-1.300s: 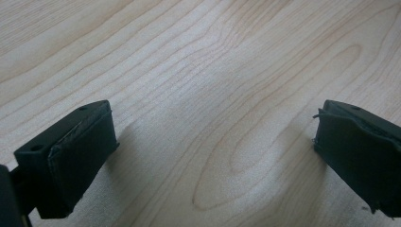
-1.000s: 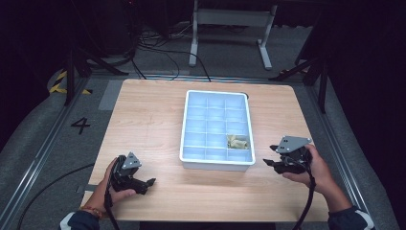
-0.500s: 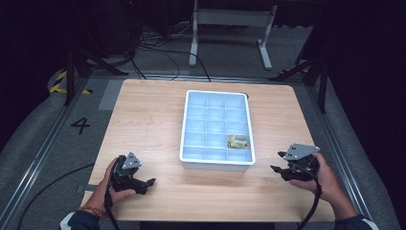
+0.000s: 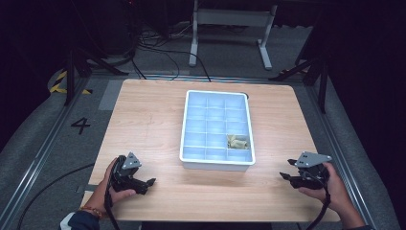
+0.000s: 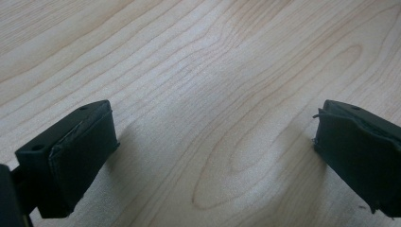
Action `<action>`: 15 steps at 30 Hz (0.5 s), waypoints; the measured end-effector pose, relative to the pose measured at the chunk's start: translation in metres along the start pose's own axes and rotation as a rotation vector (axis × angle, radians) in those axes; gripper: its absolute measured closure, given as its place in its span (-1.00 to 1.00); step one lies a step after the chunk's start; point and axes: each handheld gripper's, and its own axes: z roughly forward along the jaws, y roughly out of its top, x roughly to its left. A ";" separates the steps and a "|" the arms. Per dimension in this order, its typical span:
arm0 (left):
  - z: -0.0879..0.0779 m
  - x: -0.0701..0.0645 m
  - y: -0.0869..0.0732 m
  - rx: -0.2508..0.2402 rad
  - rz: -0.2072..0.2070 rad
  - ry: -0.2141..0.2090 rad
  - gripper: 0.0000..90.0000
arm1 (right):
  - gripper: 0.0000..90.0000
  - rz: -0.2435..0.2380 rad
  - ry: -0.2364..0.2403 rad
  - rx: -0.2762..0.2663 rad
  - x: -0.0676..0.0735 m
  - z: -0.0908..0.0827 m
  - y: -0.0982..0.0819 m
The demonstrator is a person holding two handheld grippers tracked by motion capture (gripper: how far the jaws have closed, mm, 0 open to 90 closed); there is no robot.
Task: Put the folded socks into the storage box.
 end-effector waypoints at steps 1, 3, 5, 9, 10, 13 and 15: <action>0.000 0.000 0.000 0.002 -0.003 0.000 -1.00 | -0.06 0.006 0.000 0.003 0.000 0.000 -0.002; 0.000 0.000 0.000 0.000 0.000 0.000 -1.00 | -0.06 0.019 -0.003 -0.001 -0.001 0.000 -0.008; 0.000 0.000 0.000 0.001 -0.001 0.000 -1.00 | -0.07 0.036 0.000 0.001 -0.001 0.000 -0.012; 0.000 0.000 0.000 0.001 0.000 0.000 -1.00 | -0.09 0.070 0.002 0.001 -0.002 0.000 -0.025; 0.000 0.000 0.000 0.002 -0.003 0.001 -1.00 | -0.10 0.079 0.000 -0.005 -0.002 0.000 -0.028; 0.000 0.000 0.000 0.002 0.000 0.001 -1.00 | -0.10 0.108 -0.004 -0.022 -0.002 0.000 -0.038; 0.000 0.000 0.000 0.004 -0.004 0.002 -1.00 | -0.11 0.111 -0.011 -0.020 -0.002 -0.001 -0.043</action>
